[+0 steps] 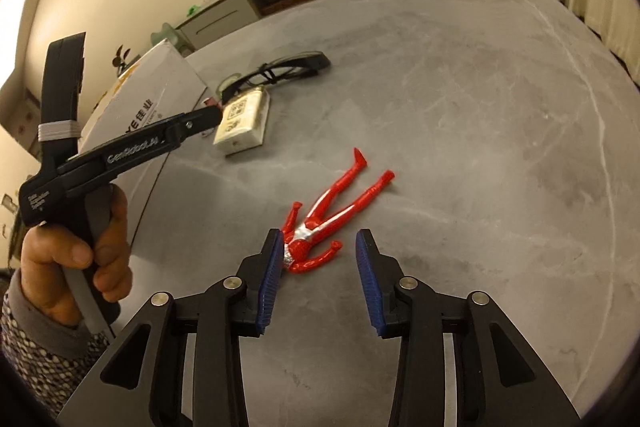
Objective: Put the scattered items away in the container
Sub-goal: 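Grasp the white tissue pack with the left tool while the right tool grasps the red figure, then lift and carry the tissue pack and red figure over the white box with both tools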
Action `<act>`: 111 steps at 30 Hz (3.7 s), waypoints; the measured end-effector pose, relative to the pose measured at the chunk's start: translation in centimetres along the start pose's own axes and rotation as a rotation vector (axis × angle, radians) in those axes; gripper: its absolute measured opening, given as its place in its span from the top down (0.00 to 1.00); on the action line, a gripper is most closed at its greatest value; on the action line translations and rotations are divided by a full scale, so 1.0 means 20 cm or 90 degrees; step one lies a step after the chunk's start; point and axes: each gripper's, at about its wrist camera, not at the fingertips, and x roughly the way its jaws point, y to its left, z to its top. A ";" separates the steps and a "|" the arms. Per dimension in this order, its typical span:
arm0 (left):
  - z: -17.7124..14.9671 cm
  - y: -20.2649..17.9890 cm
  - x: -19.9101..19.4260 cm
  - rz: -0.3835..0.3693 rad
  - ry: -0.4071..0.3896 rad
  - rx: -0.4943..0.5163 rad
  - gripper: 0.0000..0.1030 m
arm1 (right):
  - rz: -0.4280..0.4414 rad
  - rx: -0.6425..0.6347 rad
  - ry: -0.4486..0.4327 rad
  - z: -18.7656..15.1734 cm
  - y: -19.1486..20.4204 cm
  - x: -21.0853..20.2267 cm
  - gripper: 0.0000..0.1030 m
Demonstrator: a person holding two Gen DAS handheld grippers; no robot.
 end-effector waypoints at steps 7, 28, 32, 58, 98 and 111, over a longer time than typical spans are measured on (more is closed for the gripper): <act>0.03 0.04 0.17 0.029 0.008 -0.035 0.35 | -0.022 0.001 0.003 0.01 0.02 0.09 0.54; -0.01 -0.02 0.25 0.030 0.029 -0.009 0.49 | -0.087 -0.082 -0.018 -0.05 0.15 0.15 0.66; -0.02 -0.03 0.19 0.019 0.018 -0.013 0.49 | -0.040 -0.046 -0.018 -0.06 0.10 0.10 0.75; -0.07 0.10 -0.30 -0.023 -0.039 -0.029 0.49 | -0.086 -0.158 -0.011 -0.16 0.32 0.17 0.67; -0.19 0.32 -0.79 0.007 -0.108 -0.027 0.49 | -0.084 -0.242 -0.049 -0.32 0.55 0.15 0.73; -0.21 0.34 -0.84 0.011 -0.116 -0.028 0.49 | -0.114 -0.244 -0.047 -0.35 0.52 0.20 0.61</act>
